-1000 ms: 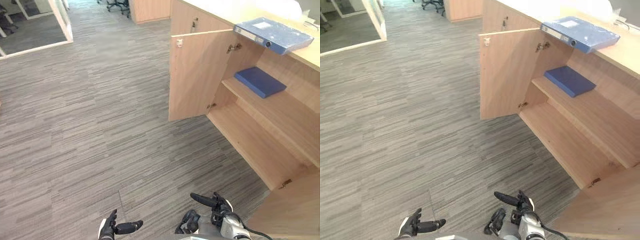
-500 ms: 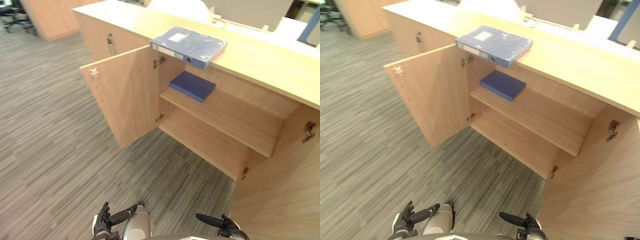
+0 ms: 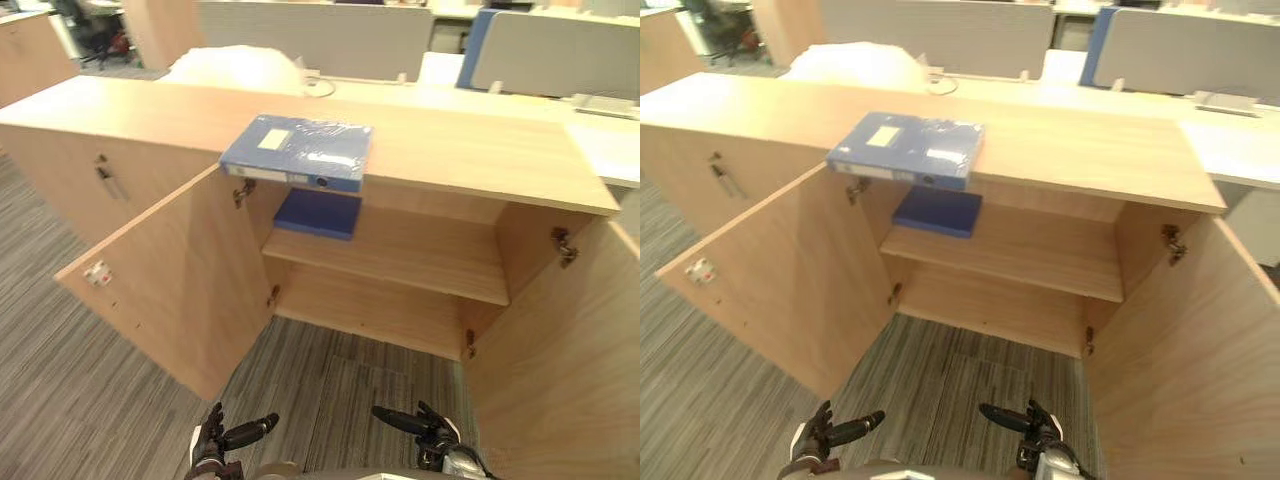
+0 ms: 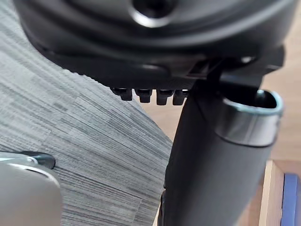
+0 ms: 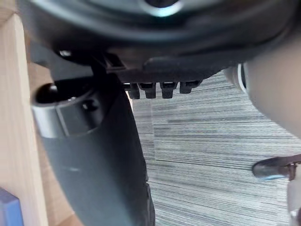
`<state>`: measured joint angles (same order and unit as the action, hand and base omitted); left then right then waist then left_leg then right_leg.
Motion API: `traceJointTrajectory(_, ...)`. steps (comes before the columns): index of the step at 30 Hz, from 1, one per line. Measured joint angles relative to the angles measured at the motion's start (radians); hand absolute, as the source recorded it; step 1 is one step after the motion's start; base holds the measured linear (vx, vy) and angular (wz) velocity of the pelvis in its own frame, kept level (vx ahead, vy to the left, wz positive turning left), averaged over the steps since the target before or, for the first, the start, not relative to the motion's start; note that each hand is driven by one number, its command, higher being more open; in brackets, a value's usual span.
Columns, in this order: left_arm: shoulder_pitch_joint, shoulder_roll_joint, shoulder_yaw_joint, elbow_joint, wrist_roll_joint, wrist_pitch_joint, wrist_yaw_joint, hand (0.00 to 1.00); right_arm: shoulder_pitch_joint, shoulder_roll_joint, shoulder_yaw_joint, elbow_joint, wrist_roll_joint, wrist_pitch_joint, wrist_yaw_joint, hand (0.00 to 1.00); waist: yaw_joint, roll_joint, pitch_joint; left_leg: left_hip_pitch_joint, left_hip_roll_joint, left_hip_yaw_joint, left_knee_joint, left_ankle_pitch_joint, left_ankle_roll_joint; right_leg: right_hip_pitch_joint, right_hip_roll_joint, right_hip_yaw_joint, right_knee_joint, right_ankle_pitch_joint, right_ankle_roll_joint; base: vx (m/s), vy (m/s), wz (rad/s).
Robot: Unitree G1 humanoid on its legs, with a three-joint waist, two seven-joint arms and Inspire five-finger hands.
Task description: Walk over to the cabinet, pick up the folder, carry it to the office cabinet, place the folder inside the office cabinet, then close the office cabinet door
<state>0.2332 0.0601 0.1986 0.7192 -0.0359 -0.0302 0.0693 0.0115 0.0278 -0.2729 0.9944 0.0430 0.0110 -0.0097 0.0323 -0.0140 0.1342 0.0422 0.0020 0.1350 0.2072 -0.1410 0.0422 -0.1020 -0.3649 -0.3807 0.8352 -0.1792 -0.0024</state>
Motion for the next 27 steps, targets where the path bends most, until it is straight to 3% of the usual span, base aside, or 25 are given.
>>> traceJointTrajectory(1,-0.008,0.002,-0.004,0.008,0.008,0.000,0.000,1.00,-0.002,0.002,0.002,-0.001,0.000,-0.003,0.002,1.00,-0.003,0.002,0.002,0.008,0.007,0.000,-0.005,0.001,-0.001,-0.007,0.021,0.001,-0.019,-0.015,0.014,0.12,-0.054,-0.03)
traceJointTrajectory(3,-0.032,-0.002,-0.027,0.031,0.008,0.000,-0.003,1.00,-0.008,0.008,0.020,0.000,0.000,-0.005,0.007,1.00,-0.006,0.007,0.006,0.026,0.040,-0.009,-0.016,0.004,-0.008,-0.021,0.116,0.004,-0.174,-0.052,0.037,0.12,-0.129,0.07)
traceJointTrajectory(5,-0.036,-0.021,-0.027,0.034,0.005,-0.002,-0.004,1.00,-0.008,0.019,0.020,0.002,0.000,-0.004,0.007,1.00,-0.005,-0.012,0.006,0.042,0.043,-0.014,-0.026,-0.001,-0.042,-0.016,0.155,0.016,-0.363,-0.026,0.053,0.08,-0.192,0.10)
traceJointTrajectory(6,-0.043,-0.038,-0.022,0.057,-0.006,-0.001,-0.004,1.00,-0.006,0.018,0.019,0.002,0.000,-0.007,0.006,1.00,-0.005,-0.017,0.013,0.047,0.052,-0.027,-0.023,-0.013,-0.066,0.003,0.172,0.016,-0.403,0.004,0.024,0.07,-0.258,0.09)
traceJointTrajectory(9,-0.044,-0.066,-0.025,0.063,-0.012,-0.004,-0.013,1.00,-0.005,0.008,0.002,0.001,0.000,0.002,0.002,1.00,-0.005,0.006,0.005,0.051,0.091,-0.066,-0.050,-0.013,-0.109,0.016,0.226,-0.015,-0.431,-0.023,-0.005,0.08,-0.274,0.11)
traceJointTrajectory(12,-0.041,-0.069,-0.024,0.062,-0.012,-0.005,-0.017,1.00,0.006,-0.001,-0.022,0.001,0.000,0.006,-0.009,1.00,-0.006,0.008,0.005,0.044,0.140,-0.113,-0.036,-0.028,-0.143,0.064,0.282,-0.065,-0.488,-0.037,-0.017,0.10,-0.237,0.36)
traceJointTrajectory(13,-0.040,-0.068,-0.021,0.058,-0.012,-0.004,-0.022,1.00,0.007,-0.007,-0.022,0.001,0.000,0.006,-0.012,1.00,-0.005,0.016,0.014,0.031,0.162,-0.126,0.011,-0.046,-0.164,0.091,0.305,-0.080,-0.513,-0.038,-0.019,0.10,-0.181,0.43)
traceJointTrajectory(15,-0.041,-0.068,-0.005,0.036,-0.009,-0.004,-0.032,1.00,0.016,-0.013,-0.016,0.000,0.001,0.006,-0.016,1.00,0.002,0.018,0.016,-0.116,0.209,-0.150,0.306,-0.105,-0.233,0.115,0.345,-0.106,-0.542,-0.046,-0.031,0.11,-0.126,0.28)
traceJointTrajectory(16,-0.041,-0.071,0.011,0.015,-0.010,-0.004,-0.034,1.00,0.020,-0.021,-0.011,0.000,0.001,0.007,-0.019,1.00,0.012,0.022,0.018,-0.212,0.230,-0.154,0.506,-0.112,-0.252,0.128,0.357,-0.113,-0.543,-0.050,-0.042,0.13,-0.064,0.05)
traceJointTrajectory(18,-0.042,-0.075,0.020,0.002,-0.010,-0.004,-0.033,1.00,0.026,-0.032,0.007,0.001,0.000,0.011,-0.024,1.00,0.016,0.019,0.027,-0.283,0.246,-0.126,0.671,-0.120,-0.240,0.177,0.365,-0.114,-0.569,-0.052,-0.041,0.19,-0.003,0.00)
traceJointTrajectory(19,-0.042,-0.072,0.019,-0.002,-0.009,-0.005,-0.032,1.00,0.029,-0.034,0.025,0.001,0.001,0.011,-0.030,1.00,0.016,0.016,0.028,-0.299,0.261,-0.091,0.686,-0.133,-0.207,0.205,0.365,-0.109,-0.589,-0.050,-0.038,0.20,0.024,-0.06)
traceJointTrajectory(22,-0.044,-0.075,0.024,0.004,-0.011,-0.006,-0.033,1.00,0.016,-0.027,0.027,0.001,0.002,0.011,-0.034,1.00,0.022,0.020,0.026,-0.293,0.274,-0.071,0.528,-0.142,-0.177,0.221,0.360,-0.070,-0.609,-0.040,-0.021,0.23,0.148,-0.40)
traceJointTrajectory(23,-0.050,-0.074,0.026,0.019,-0.012,-0.010,-0.033,1.00,0.007,-0.021,0.025,0.002,0.002,0.011,-0.035,1.00,0.027,0.021,0.026,-0.271,0.250,-0.100,0.371,-0.118,-0.146,0.216,0.348,-0.047,-0.605,-0.034,-0.012,0.19,0.205,-0.53)
traceJointTrajectory(24,-0.052,-0.077,0.025,0.039,-0.017,-0.013,-0.033,1.00,0.004,-0.025,0.019,0.003,0.002,0.011,-0.035,1.00,0.030,0.037,0.015,-0.244,0.228,-0.142,0.225,-0.022,-0.130,0.209,0.348,-0.024,-0.604,-0.031,0.006,0.26,0.313,-0.54)
traceJointTrajectory(25,-0.066,-0.069,0.027,0.064,-0.036,-0.013,-0.037,1.00,0.001,-0.011,0.019,0.014,0.002,0.010,-0.034,1.00,0.033,0.015,0.010,-0.223,0.196,-0.132,0.193,0.005,-0.135,0.209,0.328,-0.004,-0.614,-0.029,0.029,0.22,0.236,-0.30)
traceJointTrajectory(27,-0.071,-0.035,0.022,0.116,-0.078,-0.022,-0.038,1.00,0.008,0.008,0.018,0.032,0.001,0.013,-0.027,1.00,0.021,-0.027,-0.014,-0.164,0.128,-0.112,0.101,0.028,-0.107,0.234,0.262,0.007,-0.661,-0.010,0.061,0.24,0.202,0.04)
